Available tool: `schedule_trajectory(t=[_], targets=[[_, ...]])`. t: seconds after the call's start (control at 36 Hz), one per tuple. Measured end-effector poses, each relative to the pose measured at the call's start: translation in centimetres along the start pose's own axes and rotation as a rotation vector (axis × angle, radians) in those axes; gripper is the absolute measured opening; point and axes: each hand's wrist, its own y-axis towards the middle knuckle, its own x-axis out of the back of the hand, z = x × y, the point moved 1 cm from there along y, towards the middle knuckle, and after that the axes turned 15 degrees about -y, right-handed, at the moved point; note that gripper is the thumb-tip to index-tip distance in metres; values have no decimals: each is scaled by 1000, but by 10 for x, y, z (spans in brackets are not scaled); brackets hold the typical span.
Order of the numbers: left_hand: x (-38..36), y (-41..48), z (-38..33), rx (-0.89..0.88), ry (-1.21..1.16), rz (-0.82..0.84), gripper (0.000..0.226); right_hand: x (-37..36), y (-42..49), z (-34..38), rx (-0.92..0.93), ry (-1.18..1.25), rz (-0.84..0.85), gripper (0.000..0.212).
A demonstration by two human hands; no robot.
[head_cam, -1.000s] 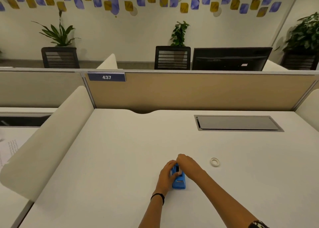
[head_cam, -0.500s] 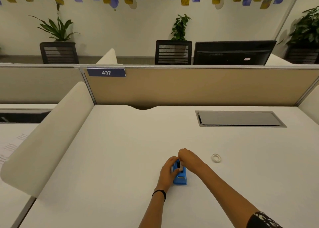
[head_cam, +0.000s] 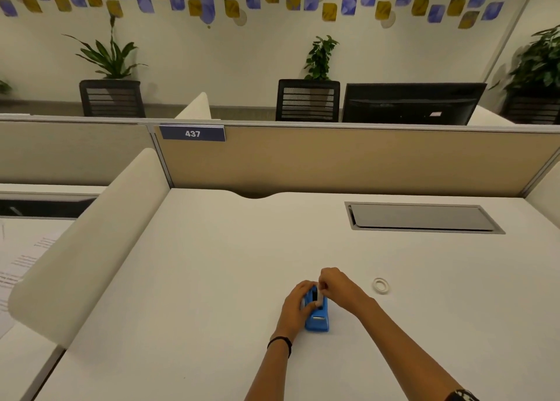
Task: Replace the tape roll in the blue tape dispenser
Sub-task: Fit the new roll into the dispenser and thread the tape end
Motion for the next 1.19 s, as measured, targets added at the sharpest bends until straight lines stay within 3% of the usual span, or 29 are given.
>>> schedule_trajectory(t=[0.17,0.44,0.75,1.19], targets=[[0,2,6,17,7,-17,37,3,2,6,42,-84,31,34],[0,3,6,-5,3,-10,31,-2,2,-2,29,-3,-28,13],[0,2,7,-5,8,2,34,-9,2,-10,48,64,-78,12],[0,2,5,-25,-16,2,27,-10,19,-8,68,-47,-10,13]])
